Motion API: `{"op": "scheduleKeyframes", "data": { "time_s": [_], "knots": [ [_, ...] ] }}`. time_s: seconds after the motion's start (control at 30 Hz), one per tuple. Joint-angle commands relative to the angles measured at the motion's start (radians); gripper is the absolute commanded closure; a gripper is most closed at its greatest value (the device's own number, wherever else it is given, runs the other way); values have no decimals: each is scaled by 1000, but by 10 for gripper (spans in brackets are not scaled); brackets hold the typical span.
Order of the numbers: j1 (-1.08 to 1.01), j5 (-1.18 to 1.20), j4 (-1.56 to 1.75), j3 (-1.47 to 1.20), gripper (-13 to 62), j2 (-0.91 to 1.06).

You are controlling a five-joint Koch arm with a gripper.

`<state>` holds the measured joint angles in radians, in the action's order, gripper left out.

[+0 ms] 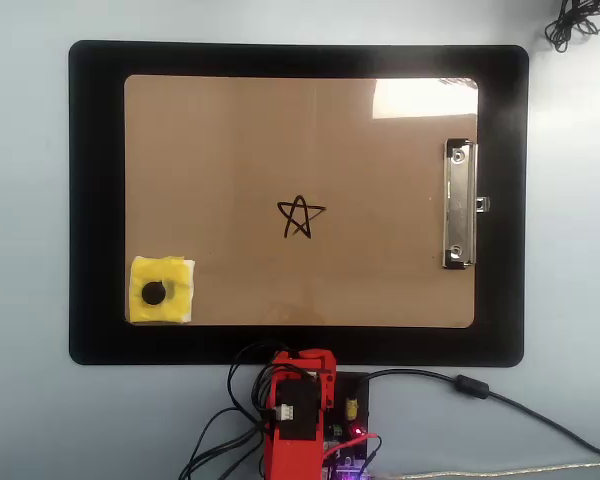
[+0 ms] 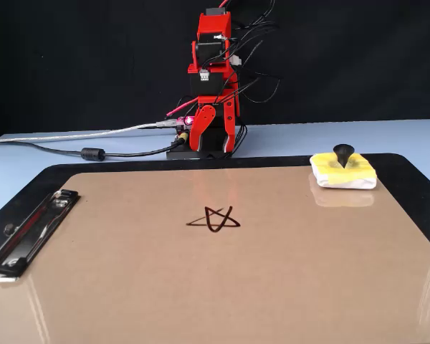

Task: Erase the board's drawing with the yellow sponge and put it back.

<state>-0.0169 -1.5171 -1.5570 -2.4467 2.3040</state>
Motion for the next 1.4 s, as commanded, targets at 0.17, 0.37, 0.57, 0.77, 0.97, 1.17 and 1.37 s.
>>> {"op": "scheduleKeyframes", "data": {
  "time_s": [0.17,0.37,0.57,0.77,0.97,1.17,1.37],
  "knots": [
    [-3,-12,-89,-12,149,46],
    [-3,-12,-87,-12,149,46],
    [-3,-11,-89,-12,149,46],
    [0,-25,-89,71,153,46],
    [256,-29,57,416,157,12],
    [574,-337,313,439,159,20],
    [1017,-419,815,347,161,-133]
  ]
}}
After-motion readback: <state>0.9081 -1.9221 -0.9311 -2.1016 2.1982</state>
